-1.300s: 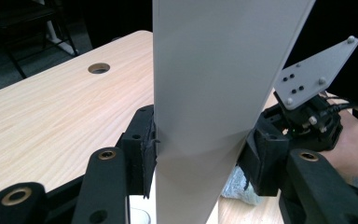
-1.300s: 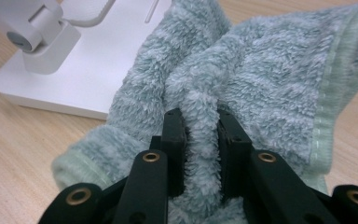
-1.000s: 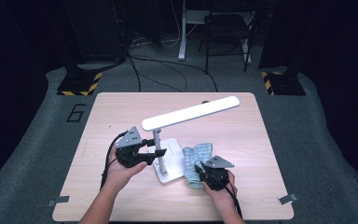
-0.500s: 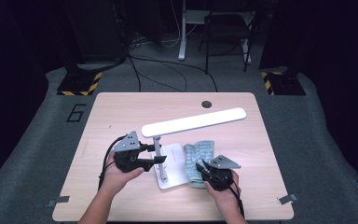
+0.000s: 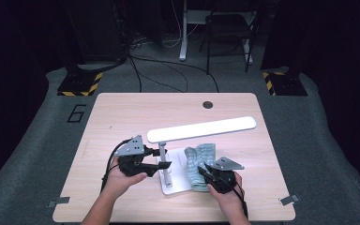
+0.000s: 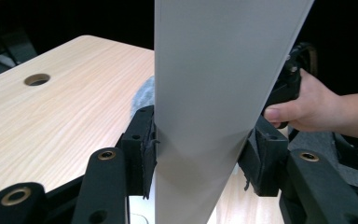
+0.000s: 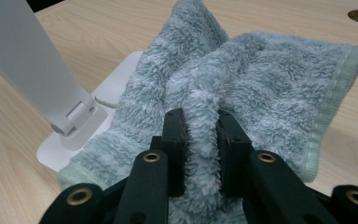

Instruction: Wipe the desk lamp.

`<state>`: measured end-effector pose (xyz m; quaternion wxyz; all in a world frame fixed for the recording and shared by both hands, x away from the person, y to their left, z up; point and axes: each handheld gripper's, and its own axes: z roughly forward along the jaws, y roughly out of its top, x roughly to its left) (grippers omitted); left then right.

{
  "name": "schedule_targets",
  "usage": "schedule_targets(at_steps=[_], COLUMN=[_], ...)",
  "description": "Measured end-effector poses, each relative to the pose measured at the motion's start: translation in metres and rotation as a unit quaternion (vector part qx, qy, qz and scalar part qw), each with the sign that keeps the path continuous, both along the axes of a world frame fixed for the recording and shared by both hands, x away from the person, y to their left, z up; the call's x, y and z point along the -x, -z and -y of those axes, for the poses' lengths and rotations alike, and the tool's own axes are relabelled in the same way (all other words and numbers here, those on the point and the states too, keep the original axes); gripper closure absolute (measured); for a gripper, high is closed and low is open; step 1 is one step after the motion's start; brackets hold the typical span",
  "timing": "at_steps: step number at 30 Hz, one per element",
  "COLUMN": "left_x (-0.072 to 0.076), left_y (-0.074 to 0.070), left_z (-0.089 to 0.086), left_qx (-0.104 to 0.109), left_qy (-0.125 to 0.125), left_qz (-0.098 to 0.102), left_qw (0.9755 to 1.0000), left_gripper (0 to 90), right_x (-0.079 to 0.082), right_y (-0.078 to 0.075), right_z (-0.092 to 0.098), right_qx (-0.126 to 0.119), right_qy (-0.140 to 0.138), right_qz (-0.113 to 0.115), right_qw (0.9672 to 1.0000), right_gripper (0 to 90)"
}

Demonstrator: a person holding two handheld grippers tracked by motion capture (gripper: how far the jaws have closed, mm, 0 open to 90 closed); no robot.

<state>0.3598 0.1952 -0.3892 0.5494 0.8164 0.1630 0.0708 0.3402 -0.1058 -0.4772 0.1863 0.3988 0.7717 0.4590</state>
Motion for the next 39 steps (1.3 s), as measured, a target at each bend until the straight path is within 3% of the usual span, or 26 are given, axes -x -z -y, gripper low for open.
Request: schedule_targets(at_steps=[4,11,14,20,26,31,39], left_x=[0.0,-0.001,-0.001,0.002,0.003,0.003,0.006], left_y=[0.0,-0.001,-0.005,-0.02,-0.029,-0.038,-0.055], left_z=[0.003,0.002,-0.001,-0.002,-0.001,-0.002,-0.001], left_qx=[0.0,0.004,0.028,0.011,-0.001,0.012,0.014], left_qy=[0.025,0.019,0.015,0.0,-0.008,-0.011,-0.006], left_qz=[-0.001,-0.016,-0.029,-0.016,-0.026,-0.025,-0.009], left_qw=[0.9997,0.9997,0.9991,0.9998,0.9996,0.9996,0.9998], left_gripper=[51.4,50.0,47.2,44.3,41.6,37.6,37.1], right_x=[0.001,-0.001,-0.002,0.002,0.004,0.003,-0.001], right_y=[0.005,0.021,0.027,0.028,0.026,0.025,0.032], right_z=[-0.005,-0.018,-0.02,-0.024,-0.026,-0.027,-0.035], right_qx=[-0.001,0.027,0.026,0.039,0.038,0.04,0.072], right_qy=[-0.01,-0.031,-0.03,-0.024,-0.012,0.002,0.003], right_qz=[-0.009,-0.021,-0.031,-0.022,-0.009,-0.005,-0.013], right_qw=[0.9999,0.9989,0.9987,0.9987,0.9991,0.9992,0.9973], right_gripper=[75.7,74.3,71.6,61.1,45.3,34.6,27.5])
